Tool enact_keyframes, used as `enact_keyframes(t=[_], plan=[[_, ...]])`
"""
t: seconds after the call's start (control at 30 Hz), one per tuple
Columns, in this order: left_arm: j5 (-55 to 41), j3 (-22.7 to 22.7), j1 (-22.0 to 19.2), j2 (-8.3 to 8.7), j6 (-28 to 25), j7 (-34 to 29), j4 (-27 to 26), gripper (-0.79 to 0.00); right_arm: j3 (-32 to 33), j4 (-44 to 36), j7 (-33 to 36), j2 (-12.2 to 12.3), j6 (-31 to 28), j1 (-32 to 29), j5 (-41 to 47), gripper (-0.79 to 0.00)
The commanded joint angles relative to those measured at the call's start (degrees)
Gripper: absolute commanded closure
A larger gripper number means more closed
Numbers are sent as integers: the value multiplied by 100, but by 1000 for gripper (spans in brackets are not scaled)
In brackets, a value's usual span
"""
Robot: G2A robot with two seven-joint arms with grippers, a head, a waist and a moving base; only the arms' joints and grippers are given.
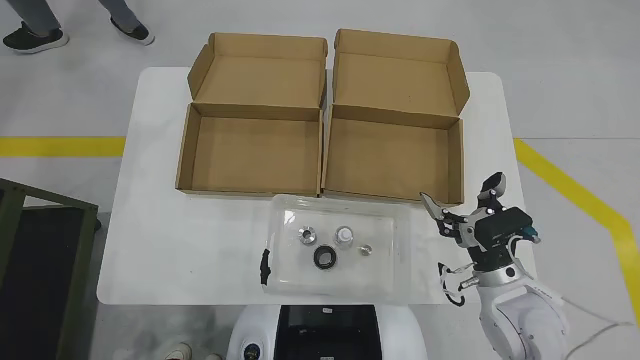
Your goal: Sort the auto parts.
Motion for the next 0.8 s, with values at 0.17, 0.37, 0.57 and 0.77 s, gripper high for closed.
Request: enact_keyframes(t=[0.17, 0.37, 0.57, 0.77], plan=[[0, 0, 0, 0, 0, 0, 0, -784, 0, 0, 0, 0, 0, 0, 0, -785], [0, 0, 0, 0, 0, 0, 0, -785, 0, 0, 0, 0, 0, 0, 0, -784], [0, 0, 0, 0, 0, 0, 0, -785, -14, 31, 61, 2, -41, 21, 34, -785], [0, 0, 0, 0, 0, 0, 0, -785, -27, 81, 319, 49, -721, 193, 131, -785]])
